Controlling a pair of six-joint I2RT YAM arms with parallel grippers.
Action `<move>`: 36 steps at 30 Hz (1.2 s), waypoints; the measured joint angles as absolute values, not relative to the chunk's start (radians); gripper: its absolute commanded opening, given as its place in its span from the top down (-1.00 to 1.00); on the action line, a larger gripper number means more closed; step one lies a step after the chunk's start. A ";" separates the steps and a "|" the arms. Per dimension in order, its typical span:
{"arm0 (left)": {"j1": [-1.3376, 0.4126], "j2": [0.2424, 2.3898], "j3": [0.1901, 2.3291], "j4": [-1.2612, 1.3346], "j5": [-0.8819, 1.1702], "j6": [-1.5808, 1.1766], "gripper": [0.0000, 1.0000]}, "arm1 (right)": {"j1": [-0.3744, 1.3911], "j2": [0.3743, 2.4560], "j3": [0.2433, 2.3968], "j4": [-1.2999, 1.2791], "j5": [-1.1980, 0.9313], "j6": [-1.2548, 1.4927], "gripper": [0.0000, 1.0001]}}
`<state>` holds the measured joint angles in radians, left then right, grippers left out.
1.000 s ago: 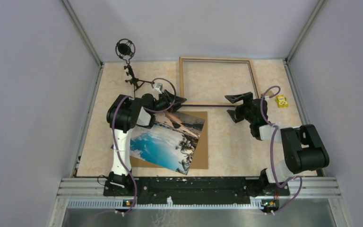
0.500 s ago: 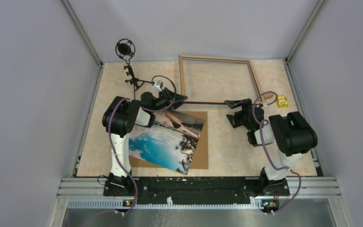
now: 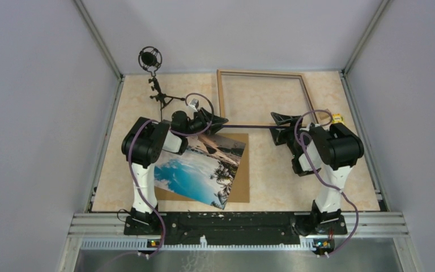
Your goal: Put the photo into the frame
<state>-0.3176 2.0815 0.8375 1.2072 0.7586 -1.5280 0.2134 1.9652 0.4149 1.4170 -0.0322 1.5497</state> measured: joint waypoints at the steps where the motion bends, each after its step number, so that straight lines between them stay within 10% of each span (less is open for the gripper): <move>1: -0.318 2.081 0.834 1.206 0.759 -1.528 0.35 | 0.214 1.972 0.414 1.425 -0.027 1.555 -0.82; 23: -0.323 2.037 0.752 1.203 0.753 -1.547 0.36 | 0.214 1.945 0.442 1.471 -0.015 1.613 -0.08; 36: -0.331 2.013 0.730 1.190 0.752 -1.469 0.02 | 0.214 1.934 0.441 1.466 -0.037 1.653 0.27</move>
